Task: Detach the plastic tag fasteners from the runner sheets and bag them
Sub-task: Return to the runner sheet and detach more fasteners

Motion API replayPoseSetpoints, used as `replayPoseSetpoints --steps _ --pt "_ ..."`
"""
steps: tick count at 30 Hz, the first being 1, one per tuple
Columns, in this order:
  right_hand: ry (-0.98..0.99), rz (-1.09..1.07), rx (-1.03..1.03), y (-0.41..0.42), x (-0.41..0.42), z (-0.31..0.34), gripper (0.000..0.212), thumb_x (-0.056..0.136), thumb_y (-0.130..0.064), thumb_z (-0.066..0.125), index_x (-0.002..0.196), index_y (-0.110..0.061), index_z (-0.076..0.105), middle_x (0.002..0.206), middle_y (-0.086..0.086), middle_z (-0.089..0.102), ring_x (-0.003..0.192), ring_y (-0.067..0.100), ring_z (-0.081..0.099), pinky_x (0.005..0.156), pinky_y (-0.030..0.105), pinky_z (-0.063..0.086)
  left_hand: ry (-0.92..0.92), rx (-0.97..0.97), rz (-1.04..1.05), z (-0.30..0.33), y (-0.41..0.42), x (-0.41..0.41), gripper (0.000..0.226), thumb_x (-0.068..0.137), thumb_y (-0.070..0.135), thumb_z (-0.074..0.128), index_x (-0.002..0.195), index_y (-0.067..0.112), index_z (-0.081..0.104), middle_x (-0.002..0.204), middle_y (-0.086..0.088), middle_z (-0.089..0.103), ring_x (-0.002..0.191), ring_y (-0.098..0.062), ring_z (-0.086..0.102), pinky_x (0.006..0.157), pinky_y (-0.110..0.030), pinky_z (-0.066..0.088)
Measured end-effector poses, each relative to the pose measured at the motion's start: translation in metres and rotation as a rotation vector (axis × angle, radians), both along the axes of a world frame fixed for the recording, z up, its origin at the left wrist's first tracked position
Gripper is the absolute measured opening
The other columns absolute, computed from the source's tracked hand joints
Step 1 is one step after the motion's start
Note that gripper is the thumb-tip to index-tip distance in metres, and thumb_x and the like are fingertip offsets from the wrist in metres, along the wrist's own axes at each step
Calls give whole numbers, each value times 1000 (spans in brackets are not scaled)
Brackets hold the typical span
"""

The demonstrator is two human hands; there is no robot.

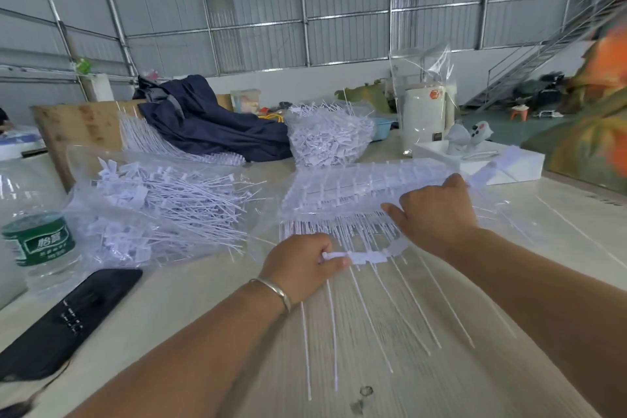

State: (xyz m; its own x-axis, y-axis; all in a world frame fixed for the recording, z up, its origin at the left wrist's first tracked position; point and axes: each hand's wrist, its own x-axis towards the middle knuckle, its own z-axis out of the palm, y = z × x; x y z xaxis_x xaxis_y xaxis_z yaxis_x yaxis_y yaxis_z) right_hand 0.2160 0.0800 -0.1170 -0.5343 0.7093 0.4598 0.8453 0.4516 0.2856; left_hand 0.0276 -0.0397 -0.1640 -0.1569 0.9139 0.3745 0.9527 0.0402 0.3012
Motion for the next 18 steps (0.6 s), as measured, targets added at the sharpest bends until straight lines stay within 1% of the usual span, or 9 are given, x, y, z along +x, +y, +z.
replayPoseSetpoints --steps 3,5,6,8,9,11,13,15,18 --pt "85 85 -59 -10 -15 -2 50 101 -53 20 68 -24 45 60 -5 46 65 19 50 101 42 28 26 102 -10 -4 0 5 42 88 56 58 68 22 43 57 5 44 56 -11 43 51 -28 31" --pt "190 288 -93 -21 -23 -11 46 103 -44 27 62 -24 33 56 -4 38 59 20 43 84 35 37 22 188 -47 -5 -1 10 42 86 58 59 69 21 46 58 3 48 55 -10 44 50 -26 31" --pt "283 412 -206 -27 -26 -16 45 103 -38 34 60 -23 35 54 -2 40 58 21 44 75 33 39 -5 234 -70 -6 -1 11 42 85 58 59 70 21 48 61 2 52 58 -11 47 50 -24 32" --pt "481 614 -587 -33 -27 -25 45 100 -31 46 57 -23 49 54 0 52 57 16 52 65 32 42 -62 300 -105 -5 -3 11 33 81 53 60 69 25 48 67 6 57 64 -11 53 51 -15 32" --pt "555 678 -760 -34 -26 -27 44 99 -29 50 56 -25 54 53 -2 54 54 12 51 61 29 41 -71 309 -108 -5 -3 10 33 80 51 61 65 27 45 62 9 54 64 -10 52 52 -16 33" --pt "648 743 -990 -31 -21 -27 37 97 -24 57 60 -25 62 53 -6 49 51 7 44 56 21 36 -96 279 -96 -4 -4 9 38 81 50 67 61 26 45 56 8 46 60 -8 46 56 -27 37" --pt "673 766 -1044 -27 -16 -28 26 95 -20 60 70 -14 65 53 -9 44 51 4 41 54 16 34 -236 254 -108 -5 -4 8 36 80 46 74 60 25 53 56 6 45 56 -7 43 55 -30 36" --pt "642 743 -1014 -23 -14 -31 22 94 -21 61 75 -9 65 51 -13 43 49 0 39 52 14 32 -391 205 -132 -5 -6 8 37 79 43 77 55 29 52 53 11 43 53 -3 39 52 -23 30" --pt "552 705 -895 -20 -14 -38 21 93 -24 64 78 -9 66 51 -13 44 49 0 39 54 16 30 -557 82 -131 -2 -9 5 33 82 38 74 59 17 63 52 11 50 50 -5 43 51 -18 33"
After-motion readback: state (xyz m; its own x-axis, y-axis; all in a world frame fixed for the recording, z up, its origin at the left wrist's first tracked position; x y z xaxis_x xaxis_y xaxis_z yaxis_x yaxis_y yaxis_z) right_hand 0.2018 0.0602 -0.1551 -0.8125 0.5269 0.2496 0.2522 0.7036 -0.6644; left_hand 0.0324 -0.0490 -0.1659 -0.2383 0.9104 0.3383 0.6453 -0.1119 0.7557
